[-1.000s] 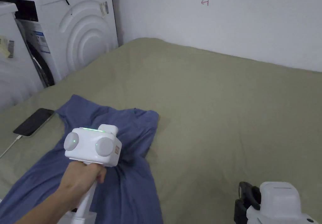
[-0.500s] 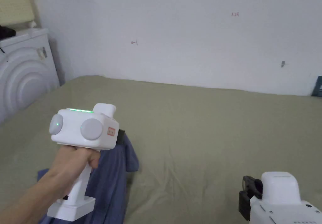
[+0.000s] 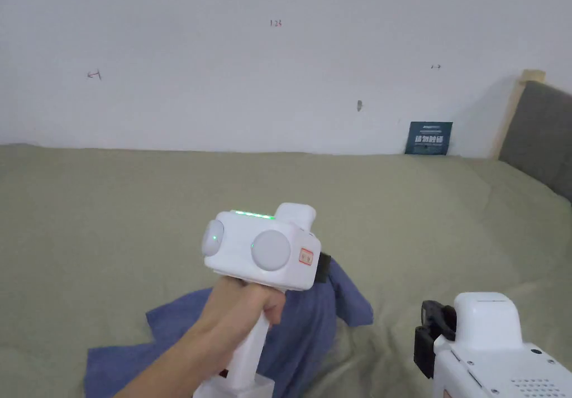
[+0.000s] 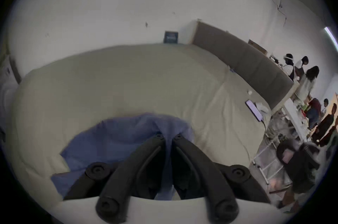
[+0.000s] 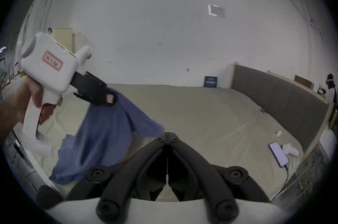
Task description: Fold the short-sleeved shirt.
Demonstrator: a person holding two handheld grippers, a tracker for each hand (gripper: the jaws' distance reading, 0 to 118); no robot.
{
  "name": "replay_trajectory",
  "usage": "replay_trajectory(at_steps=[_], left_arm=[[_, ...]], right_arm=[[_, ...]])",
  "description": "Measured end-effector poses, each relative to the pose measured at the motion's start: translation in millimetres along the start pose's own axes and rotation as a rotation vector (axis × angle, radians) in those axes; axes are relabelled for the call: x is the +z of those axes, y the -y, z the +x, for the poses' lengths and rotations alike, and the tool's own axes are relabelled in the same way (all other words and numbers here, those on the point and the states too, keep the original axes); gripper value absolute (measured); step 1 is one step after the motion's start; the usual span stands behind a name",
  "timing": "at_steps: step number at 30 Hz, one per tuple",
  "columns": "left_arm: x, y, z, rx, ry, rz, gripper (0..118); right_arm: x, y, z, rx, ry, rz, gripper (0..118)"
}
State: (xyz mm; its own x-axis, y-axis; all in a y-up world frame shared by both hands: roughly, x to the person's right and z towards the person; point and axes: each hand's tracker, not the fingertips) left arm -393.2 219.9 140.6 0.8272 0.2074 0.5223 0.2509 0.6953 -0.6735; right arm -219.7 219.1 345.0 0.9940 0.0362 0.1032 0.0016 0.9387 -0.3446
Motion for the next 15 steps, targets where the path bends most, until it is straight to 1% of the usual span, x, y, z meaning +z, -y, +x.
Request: replay_trajectory(at_steps=[3, 5, 7, 9, 10, 11, 12, 13, 14, 15], left_arm=[[-55.2, 25.5, -0.5, 0.011, -0.017, -0.115, 2], [-86.7, 44.9, -7.4, 0.012, -0.050, -0.179, 2], [-107.0, 60.8, -15.1, 0.032, -0.064, -0.232, 2], [-114.2, 69.9, -19.7, 0.019, -0.053, -0.236, 4], [-111.5, 71.8, -21.1, 0.004, -0.053, -0.225, 25], [-106.6, 72.4, -23.3, 0.001, -0.056, -0.202, 65], [-101.6, 73.8, -24.9, 0.003, -0.059, -0.198, 108], [-84.6, 73.0, -27.8, 0.003, -0.060, -0.161, 117], [-72.6, 67.3, -32.8, 0.018, -0.065, -0.122, 109], [-58.2, 64.2, -38.6, 0.023, -0.088, -0.116, 105]], right_arm=[[-16.0, 10.2, 12.4, -0.025, 0.026, -0.031, 0], [-25.8, 17.0, 16.5, -0.028, 0.041, -0.052, 0], [-34.5, 22.5, 19.3, -0.026, 0.039, -0.076, 0], [-38.0, 26.4, 19.4, -0.021, 0.040, -0.093, 0], [-38.9, 28.2, 19.2, -0.017, 0.036, -0.095, 0], [-40.2, 28.9, 17.9, -0.012, 0.040, -0.101, 0], [-40.6, 29.1, 17.1, -0.010, 0.041, -0.105, 0], [-39.0, 28.1, 16.8, -0.012, 0.038, -0.105, 0], [-37.5, 27.4, 15.8, -0.015, 0.036, -0.104, 0], [-35.4, 27.0, 14.0, -0.019, 0.036, -0.100, 0]])
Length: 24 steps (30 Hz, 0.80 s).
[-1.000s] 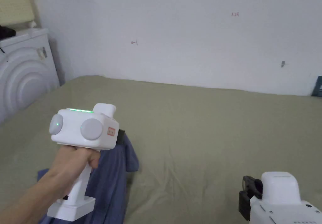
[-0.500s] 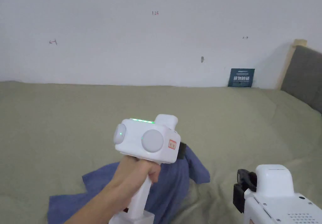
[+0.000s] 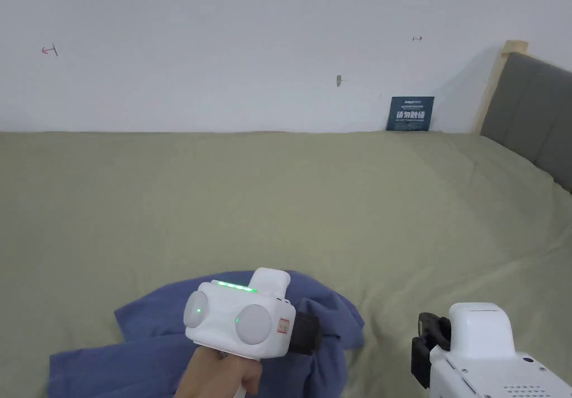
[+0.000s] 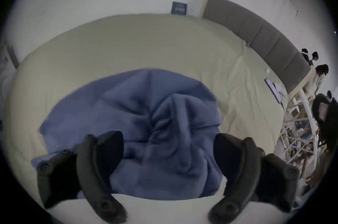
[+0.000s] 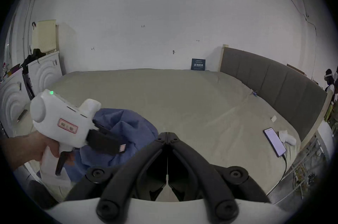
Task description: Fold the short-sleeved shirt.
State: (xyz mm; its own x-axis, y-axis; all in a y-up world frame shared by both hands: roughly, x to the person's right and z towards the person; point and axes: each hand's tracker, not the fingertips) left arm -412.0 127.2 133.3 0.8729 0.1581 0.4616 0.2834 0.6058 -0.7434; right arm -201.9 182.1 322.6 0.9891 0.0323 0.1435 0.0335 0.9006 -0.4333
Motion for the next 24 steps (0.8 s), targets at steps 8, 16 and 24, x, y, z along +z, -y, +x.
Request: replay_trajectory(at_steps=[8, 16, 24], left_arm=[[183.6, 76.1, -41.1, 0.075, -0.281, 0.430, 0], [297.4, 169.1, -81.8, 0.155, -0.532, 0.575, 0], [312.7, 189.5, -96.3, 0.231, -0.540, 0.582, 0]], right_arm=[[36.6, -3.1, -15.5, 0.007, -0.030, 0.070, 0], [71.9, -0.6, -33.2, -0.007, -0.046, 0.126, 0], [73.5, 0.6, -47.0, -0.012, -0.063, 0.130, 0]])
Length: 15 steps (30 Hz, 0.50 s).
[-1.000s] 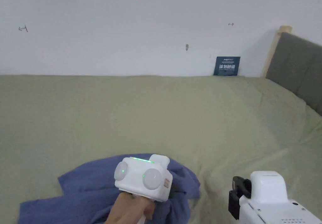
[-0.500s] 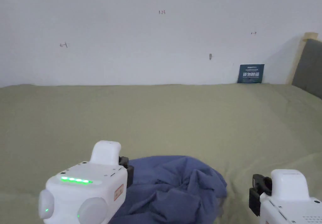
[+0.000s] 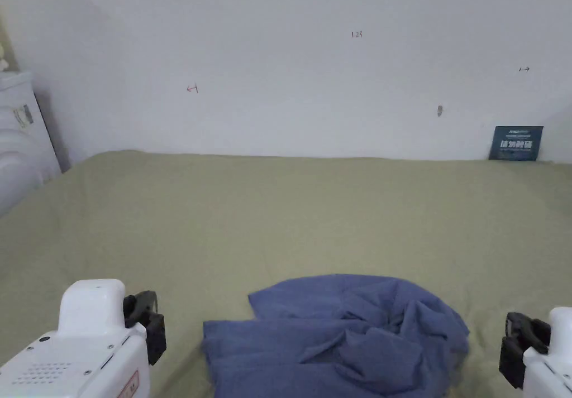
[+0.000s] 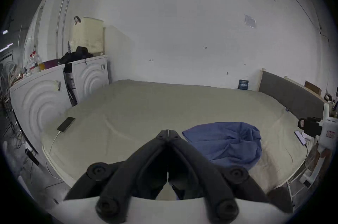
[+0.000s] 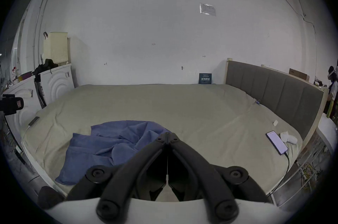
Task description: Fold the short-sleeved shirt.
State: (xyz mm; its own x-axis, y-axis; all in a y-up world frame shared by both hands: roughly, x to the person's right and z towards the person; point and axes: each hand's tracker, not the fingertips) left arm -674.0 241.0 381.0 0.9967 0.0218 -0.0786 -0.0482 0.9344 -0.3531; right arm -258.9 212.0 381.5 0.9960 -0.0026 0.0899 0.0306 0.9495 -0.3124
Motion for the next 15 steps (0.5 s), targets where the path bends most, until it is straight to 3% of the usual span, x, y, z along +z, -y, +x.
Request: replay_trajectory(at_steps=[7, 15], left_arm=[[-53.3, 2.5, 3.2, 0.020, 0.053, -0.122, 0], [-223.6, 37.0, 2.1, 0.002, 0.111, -0.536, 3]], right_arm=[[-18.1, 0.4, -4.3, 0.012, -0.010, -0.011, 0], [-54.9, 18.3, -10.1, 0.017, -0.019, -0.102, 0]])
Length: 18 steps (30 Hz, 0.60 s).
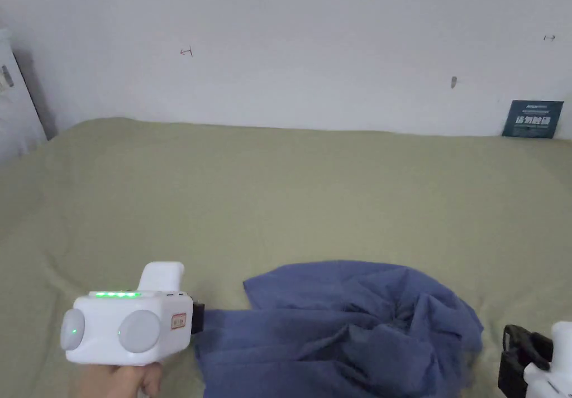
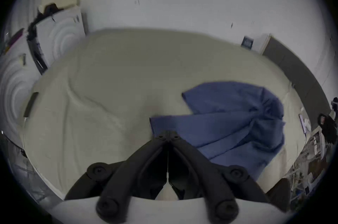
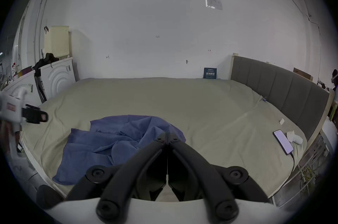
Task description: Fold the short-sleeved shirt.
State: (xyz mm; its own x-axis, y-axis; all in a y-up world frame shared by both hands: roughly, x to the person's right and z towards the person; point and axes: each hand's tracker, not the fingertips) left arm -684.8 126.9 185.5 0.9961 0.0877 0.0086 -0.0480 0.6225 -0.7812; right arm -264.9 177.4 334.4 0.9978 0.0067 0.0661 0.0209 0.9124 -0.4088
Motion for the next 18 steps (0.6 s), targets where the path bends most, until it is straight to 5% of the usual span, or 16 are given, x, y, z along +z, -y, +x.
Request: replay_trajectory(at_steps=[1, 3, 9, 15, 16, 18], left_arm=[[-17.2, -4.3, -1.8, -0.005, 0.006, -0.048, 32], [-45.6, -11.9, -3.6, -0.009, -0.044, -0.070, 118], [-98.6, -4.2, 11.6, -0.127, -0.157, -0.169, 109], [-75.1, -3.9, 12.5, -0.130, -0.077, -0.091, 23], [-73.6, -3.4, 10.4, -0.100, -0.069, -0.106, 0], [-63.5, -5.0, 8.5, -0.044, 0.039, -0.140, 0]], right_arm=[[-4.9, 2.1, 0.4, -0.002, -0.003, -0.010, 0], [-15.9, 7.2, 2.1, 0.004, -0.001, -0.032, 0], [-41.9, 19.8, 8.8, 0.018, 0.016, -0.091, 0], [-58.7, 23.7, 24.7, -0.010, 0.040, -0.138, 0], [-63.1, 23.6, 28.3, -0.015, 0.047, -0.143, 0], [-72.0, 19.2, 34.9, -0.012, 0.059, -0.153, 0]])
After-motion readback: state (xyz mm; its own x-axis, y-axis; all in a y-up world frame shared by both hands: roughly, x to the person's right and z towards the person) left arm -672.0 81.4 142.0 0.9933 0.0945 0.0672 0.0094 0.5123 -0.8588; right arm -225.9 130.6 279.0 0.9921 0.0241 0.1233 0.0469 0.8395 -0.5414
